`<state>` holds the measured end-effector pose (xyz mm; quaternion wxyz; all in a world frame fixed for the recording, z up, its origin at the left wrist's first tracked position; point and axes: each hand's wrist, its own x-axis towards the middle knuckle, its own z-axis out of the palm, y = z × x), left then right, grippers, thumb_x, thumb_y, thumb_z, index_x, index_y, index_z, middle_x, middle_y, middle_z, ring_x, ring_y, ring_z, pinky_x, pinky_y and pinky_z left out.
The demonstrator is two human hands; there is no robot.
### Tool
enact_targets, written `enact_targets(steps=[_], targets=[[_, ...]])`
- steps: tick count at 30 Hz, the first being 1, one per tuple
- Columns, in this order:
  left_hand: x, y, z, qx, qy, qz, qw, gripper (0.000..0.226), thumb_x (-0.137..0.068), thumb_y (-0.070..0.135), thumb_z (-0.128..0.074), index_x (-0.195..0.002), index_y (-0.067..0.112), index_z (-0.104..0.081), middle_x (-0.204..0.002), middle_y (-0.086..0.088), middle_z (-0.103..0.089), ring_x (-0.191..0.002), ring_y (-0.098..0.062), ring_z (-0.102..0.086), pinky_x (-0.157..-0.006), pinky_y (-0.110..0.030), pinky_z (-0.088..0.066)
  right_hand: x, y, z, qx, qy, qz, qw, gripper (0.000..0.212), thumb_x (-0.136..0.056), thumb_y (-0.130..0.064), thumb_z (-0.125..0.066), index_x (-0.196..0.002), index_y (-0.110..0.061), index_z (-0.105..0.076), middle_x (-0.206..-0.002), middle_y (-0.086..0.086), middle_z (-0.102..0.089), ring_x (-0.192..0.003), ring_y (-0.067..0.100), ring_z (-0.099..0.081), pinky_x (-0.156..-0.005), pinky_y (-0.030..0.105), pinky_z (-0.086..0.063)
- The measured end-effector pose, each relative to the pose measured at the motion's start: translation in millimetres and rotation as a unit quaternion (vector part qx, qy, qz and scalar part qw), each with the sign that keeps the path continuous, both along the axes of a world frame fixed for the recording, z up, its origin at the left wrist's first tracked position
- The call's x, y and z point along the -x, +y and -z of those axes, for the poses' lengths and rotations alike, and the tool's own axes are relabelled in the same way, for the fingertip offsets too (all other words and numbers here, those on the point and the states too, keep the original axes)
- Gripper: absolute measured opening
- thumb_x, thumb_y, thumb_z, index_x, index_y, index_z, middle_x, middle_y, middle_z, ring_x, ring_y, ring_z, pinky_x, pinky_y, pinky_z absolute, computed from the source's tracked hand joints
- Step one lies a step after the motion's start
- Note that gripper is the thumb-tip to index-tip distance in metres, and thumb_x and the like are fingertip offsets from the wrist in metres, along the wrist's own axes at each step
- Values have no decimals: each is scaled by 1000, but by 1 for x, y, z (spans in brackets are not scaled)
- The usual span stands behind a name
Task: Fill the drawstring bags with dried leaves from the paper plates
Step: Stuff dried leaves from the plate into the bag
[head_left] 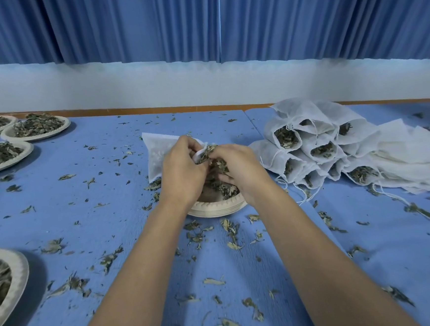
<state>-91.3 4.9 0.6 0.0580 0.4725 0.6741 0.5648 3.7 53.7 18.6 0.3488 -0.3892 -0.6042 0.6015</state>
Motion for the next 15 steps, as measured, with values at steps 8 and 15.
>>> enact_targets(steps=[8, 15], targets=[[3, -5, -8, 0, -12, 20, 1000, 24, -82, 0, -64, -80, 19, -49, -66, 7, -49, -50, 5, -44, -47, -8, -35, -5, 10, 6, -189, -110, 37, 975, 29, -88, -17, -57, -118, -16, -60, -110, -3, -65, -98, 11, -60, -80, 28, -49], [6, -5, -9, -5, -15, 35, 999, 26, -83, 4, -64, -75, 22, -47, -64, 6, -48, -49, 1, -40, -46, -11, -33, -8, 13, 9, -249, -83, 62, 963, 7, -86, -10, -66, -88, -16, -69, -79, -7, -66, -77, 5, -63, -76, 24, -53]])
